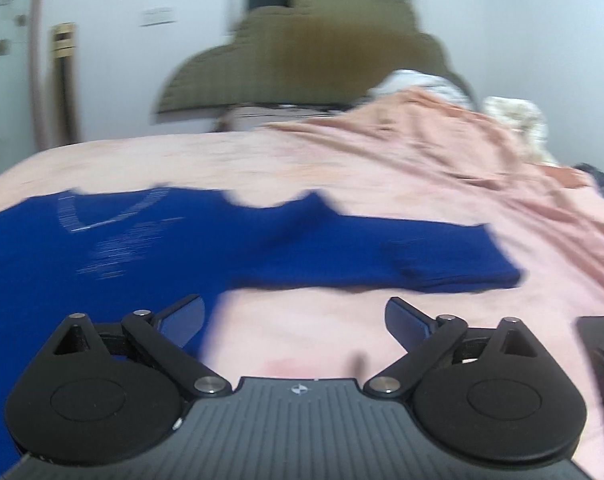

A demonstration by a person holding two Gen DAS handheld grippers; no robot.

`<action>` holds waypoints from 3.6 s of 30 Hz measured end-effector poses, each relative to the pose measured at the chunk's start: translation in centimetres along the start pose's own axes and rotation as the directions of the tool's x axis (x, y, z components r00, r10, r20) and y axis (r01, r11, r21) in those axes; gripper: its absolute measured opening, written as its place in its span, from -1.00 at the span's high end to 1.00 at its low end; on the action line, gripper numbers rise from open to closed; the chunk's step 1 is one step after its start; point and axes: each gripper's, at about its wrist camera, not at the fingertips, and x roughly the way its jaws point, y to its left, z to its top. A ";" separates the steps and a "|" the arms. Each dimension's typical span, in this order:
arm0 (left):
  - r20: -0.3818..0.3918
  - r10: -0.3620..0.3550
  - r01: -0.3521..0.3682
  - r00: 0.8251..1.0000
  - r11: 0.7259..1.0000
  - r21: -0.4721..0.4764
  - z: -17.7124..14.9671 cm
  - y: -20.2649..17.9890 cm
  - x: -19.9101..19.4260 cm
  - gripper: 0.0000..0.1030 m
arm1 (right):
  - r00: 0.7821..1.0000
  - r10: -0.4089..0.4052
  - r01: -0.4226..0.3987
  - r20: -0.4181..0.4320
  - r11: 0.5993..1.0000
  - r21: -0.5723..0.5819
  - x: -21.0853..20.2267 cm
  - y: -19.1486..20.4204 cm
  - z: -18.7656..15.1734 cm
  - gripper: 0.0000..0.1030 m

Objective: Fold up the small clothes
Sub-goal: 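Lower the right gripper onto the sweater sleeve cuff and close it, then lift the cuff with the right gripper and fold the sleeve across the body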

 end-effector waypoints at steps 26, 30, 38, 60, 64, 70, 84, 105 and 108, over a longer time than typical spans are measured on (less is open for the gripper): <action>-0.041 -0.028 0.029 0.999 0.999 0.024 0.2 -0.2 1.9 -1.00 | 0.992 -0.091 0.110 -0.083 0.959 0.260 8.4 -11.1 3.3 0.89; -0.032 -0.018 0.019 0.999 1.000 0.011 0.5 0.3 1.9 -1.00 | 0.998 0.062 -0.047 -0.025 0.924 0.380 6.4 -11.2 4.8 0.88; -0.039 0.031 -0.032 0.999 0.999 -0.025 0.8 2.0 2.4 -1.00 | 0.957 0.288 -0.273 0.028 0.869 0.414 4.1 -6.5 7.4 0.88; -0.057 0.078 -0.084 0.995 0.991 -0.103 0.3 5.4 2.7 -1.00 | 0.848 0.530 -0.505 -0.006 0.812 0.291 3.7 7.0 10.2 0.87; -0.059 0.086 -0.092 0.995 0.991 -0.097 0.2 5.5 2.7 -1.00 | 0.836 0.548 -0.521 -0.021 0.805 0.284 4.3 8.7 10.2 0.86; -0.059 0.085 -0.091 0.995 0.991 -0.101 -0.1 5.8 2.9 -1.00 | 0.821 0.569 -0.537 -0.048 0.797 0.277 5.4 11.4 10.0 0.86; -0.076 0.071 -0.080 0.995 0.989 -0.125 -0.8 6.5 3.6 -1.00 | 0.794 0.602 -0.558 -0.092 0.780 0.284 6.5 15.6 9.2 0.86; -0.077 0.059 -0.069 0.995 0.988 -0.138 -1.4 7.7 3.0 -1.00 | 0.730 0.668 -0.635 -0.144 0.741 0.219 7.7 25.3 11.6 0.86; -0.077 0.061 -0.072 0.995 0.988 -0.140 -1.5 7.9 2.9 -1.00 | 0.717 0.679 -0.649 -0.159 0.733 0.204 7.6 26.9 11.5 0.86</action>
